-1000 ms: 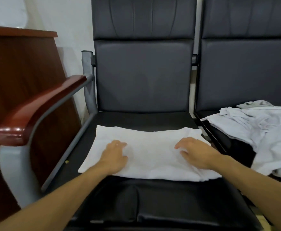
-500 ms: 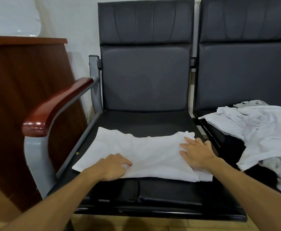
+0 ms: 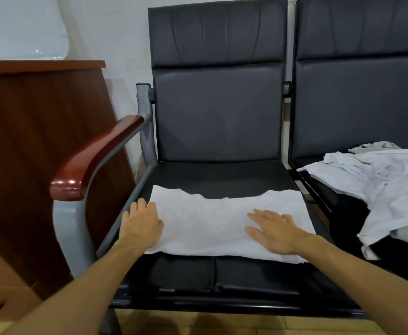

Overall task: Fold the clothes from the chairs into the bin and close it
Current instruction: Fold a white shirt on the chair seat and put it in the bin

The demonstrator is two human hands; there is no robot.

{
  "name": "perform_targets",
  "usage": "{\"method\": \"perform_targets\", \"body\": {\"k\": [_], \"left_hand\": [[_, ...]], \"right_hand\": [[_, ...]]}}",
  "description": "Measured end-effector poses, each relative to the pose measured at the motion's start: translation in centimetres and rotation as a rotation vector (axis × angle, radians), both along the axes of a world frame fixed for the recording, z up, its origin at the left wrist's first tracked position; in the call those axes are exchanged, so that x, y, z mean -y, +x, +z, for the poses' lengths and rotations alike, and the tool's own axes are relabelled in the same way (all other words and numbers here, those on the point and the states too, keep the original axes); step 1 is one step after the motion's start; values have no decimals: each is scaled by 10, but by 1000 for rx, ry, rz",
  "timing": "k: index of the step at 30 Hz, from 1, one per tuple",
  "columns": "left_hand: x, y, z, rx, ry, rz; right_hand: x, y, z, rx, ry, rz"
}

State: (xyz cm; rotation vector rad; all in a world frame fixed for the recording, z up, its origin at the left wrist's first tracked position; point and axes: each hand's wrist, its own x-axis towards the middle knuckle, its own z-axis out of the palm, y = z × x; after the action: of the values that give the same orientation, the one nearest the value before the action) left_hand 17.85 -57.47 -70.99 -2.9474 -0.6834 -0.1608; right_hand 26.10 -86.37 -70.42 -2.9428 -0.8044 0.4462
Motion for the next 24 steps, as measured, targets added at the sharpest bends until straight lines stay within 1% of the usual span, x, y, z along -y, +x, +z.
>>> {"method": "perform_targets", "body": {"k": [2,3,6,9,11,12,13,16,18,21,24], "left_hand": [[-3,-5,-1,-45,115,24],[-5,-5,-1,-62,123,29],[-8,-4,3,-119,37,52],[-4,-4,3,-174,-42,51],[2,-4,2,-167,-104,27],[6,-3,3,-124,-184,32],[8,-3,6,-71,-313,67],[12,-6,19,59,-698,224],[9,-12,25,80,-967,276],[3,-26,35,160,-1400,415],[9,-34,49,226,-1709,498]], "right_hand": [[0,2,-2,-120,0,-34],[1,3,-3,-137,-42,-21],[4,5,-2,-146,-143,27],[5,3,5,-208,-116,28],[10,0,12,-333,-54,42],[13,-3,15,-399,-29,48],[16,-6,17,-443,-18,55],[20,-13,20,-449,-13,66],[21,-16,20,-395,-5,64],[18,-17,14,-218,25,72],[15,-13,5,-117,68,72]]}}
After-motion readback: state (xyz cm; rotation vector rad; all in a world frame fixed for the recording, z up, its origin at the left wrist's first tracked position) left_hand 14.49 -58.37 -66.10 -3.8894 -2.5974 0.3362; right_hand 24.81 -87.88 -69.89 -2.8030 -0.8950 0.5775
